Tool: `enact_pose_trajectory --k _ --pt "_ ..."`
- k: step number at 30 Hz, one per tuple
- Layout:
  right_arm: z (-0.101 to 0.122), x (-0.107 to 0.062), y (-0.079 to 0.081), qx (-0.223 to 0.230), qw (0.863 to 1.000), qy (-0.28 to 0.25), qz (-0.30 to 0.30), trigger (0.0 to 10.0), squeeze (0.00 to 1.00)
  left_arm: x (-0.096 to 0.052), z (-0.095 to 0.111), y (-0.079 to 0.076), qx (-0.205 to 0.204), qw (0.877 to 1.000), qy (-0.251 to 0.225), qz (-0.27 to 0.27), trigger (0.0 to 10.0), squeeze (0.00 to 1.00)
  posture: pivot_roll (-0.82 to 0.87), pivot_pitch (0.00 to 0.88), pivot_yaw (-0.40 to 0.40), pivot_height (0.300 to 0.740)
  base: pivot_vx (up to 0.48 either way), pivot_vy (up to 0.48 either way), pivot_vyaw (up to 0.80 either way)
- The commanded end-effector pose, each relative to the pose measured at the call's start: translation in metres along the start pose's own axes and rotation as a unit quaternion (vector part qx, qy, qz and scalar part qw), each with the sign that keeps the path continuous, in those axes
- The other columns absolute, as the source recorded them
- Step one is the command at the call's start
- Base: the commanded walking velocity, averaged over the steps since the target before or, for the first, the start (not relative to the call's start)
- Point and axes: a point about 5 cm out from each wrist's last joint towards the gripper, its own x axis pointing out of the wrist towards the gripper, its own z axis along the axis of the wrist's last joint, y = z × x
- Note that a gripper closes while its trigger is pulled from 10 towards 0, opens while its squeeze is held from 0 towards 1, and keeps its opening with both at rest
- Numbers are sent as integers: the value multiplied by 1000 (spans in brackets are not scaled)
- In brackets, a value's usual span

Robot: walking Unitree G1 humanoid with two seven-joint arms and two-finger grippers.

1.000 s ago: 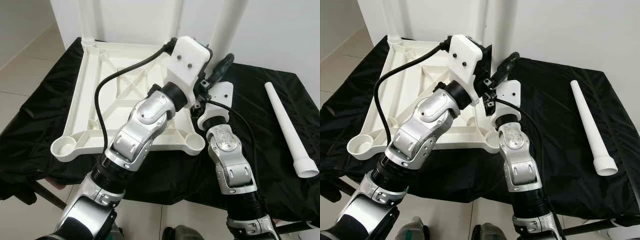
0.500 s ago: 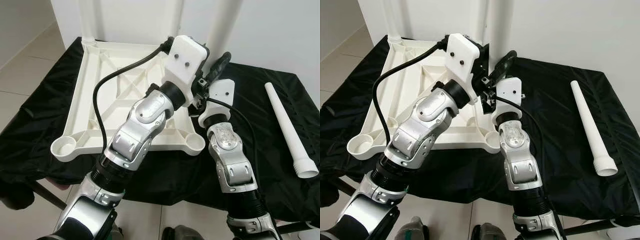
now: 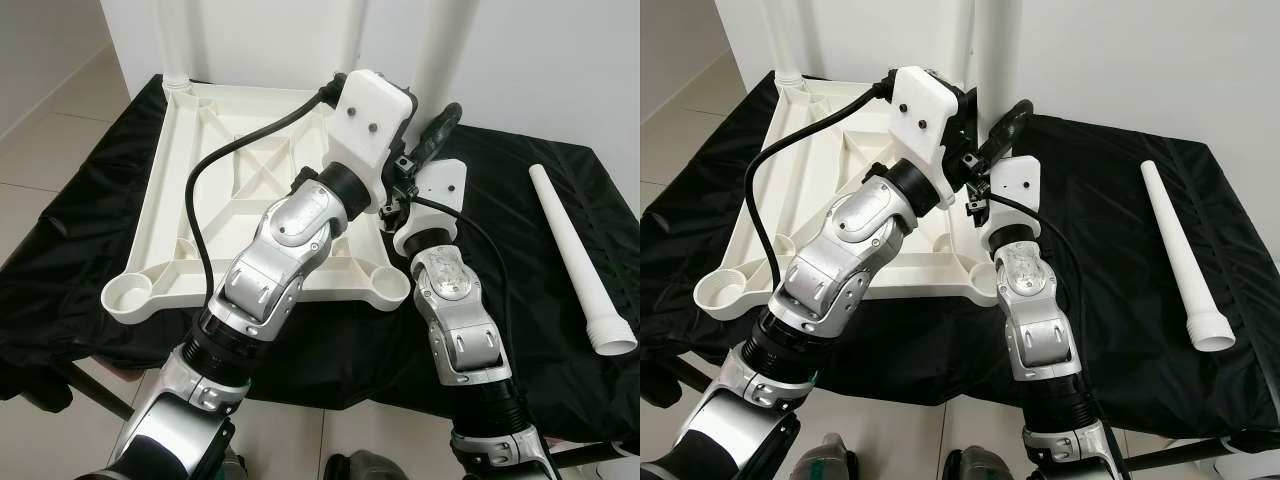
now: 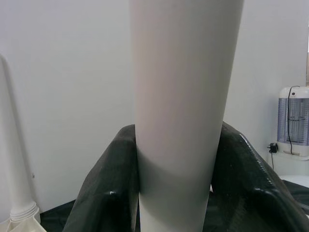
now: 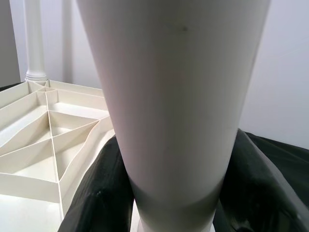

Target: Building children table

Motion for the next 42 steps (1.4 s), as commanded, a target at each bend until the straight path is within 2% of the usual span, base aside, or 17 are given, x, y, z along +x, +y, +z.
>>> enact_pose_trajectory --k 1,2,3,4,8,14,15,16,17,21,25,30,31,34,35,41,42 --pt "-4 2 -3 2 1000 13 -11 1569 0 3 6 -4 10 1000 -9 -26 10000 0 57 0 -98 740 0 0 0" --pt "-4 2 -3 1 1000 13 -15 10000 0 3 6 -3 4 1000 -9 -27 10000 0 59 0 -98 740 0 0 0" --pt "-4 2 -3 1 1000 13 -15 10000 0 3 6 -3 4 1000 -9 -27 10000 0 59 0 -98 740 0 0 0" --pt "-4 2 -5 2 1000 13 -19 10000 0 1 7 -3 -11 999 -15 -31 10000 1000 57 0 -96 740 0 0 0" --pt "-3 1 -8 2 1000 8 -28 10000 0 -4 10 -6 -39 998 -23 -50 10000 1000 59 0 -92 740 0 0 0" --pt "-3 1 -12 3 999 4 -35 10000 0 -7 9 -7 -31 998 -11 -61 10000 1000 60 0 -88 740 0 0 0" --pt "-4 2 -15 3 999 4 -43 10000 0 -8 8 -5 -31 998 -7 -60 10000 686 58 0 -84 740 0 0 0" --pt "-4 2 -15 3 999 4 -43 10000 0 -8 8 -5 -31 998 -7 -60 10000 686 58 0 -84 740 0 0 0" --pt "-4 2 -17 2 999 4 -48 10000 0 -9 8 -3 -30 998 -6 -59 10000 0 58 2 -84 740 0 0 0" --pt "-7 2 -26 3 998 12 -65 10000 0 -14 10 6 -46 998 -10 -41 10000 0 56 12 -83 740 0 0 0" --pt "-10 3 -40 16 996 23 -87 10000 0 -25 13 25 -80 997 -16 12 10000 0 54 22 -87 740 0 0 0" --pt "-10 4 -42 45 996 20 -77 10000 0 -33 12 41 -95 993 -16 64 10000 0 54 26 -90 740 0 0 0" --pt "-7 2 -42 74 996 8 -57 0 0 -47 3 48 -90 992 13 84 10000 0 55 26 -94 740 0 0 0" --pt "-6 1 -42 78 995 6 -56 0 0 -49 2 48 -87 992 18 85 10000 0 55 26 -94 740 0 0 0" --pt "-6 2 -42 78 995 6 -55 10000 0 -54 -3 46 -74 994 35 72 10000 0 56 24 -96 740 0 0 0" --pt "-4 3 -42 79 996 1 -49 10000 0 -62 -15 41 -52 995 71 52 10000 0 59 21 -97 740 0 0 0" --pt "-5 4 -44 71 996 9 -52 10000 0 -66 -27 39 -45 992 104 57 10000 0 60 16 -99 740 0 0 0"
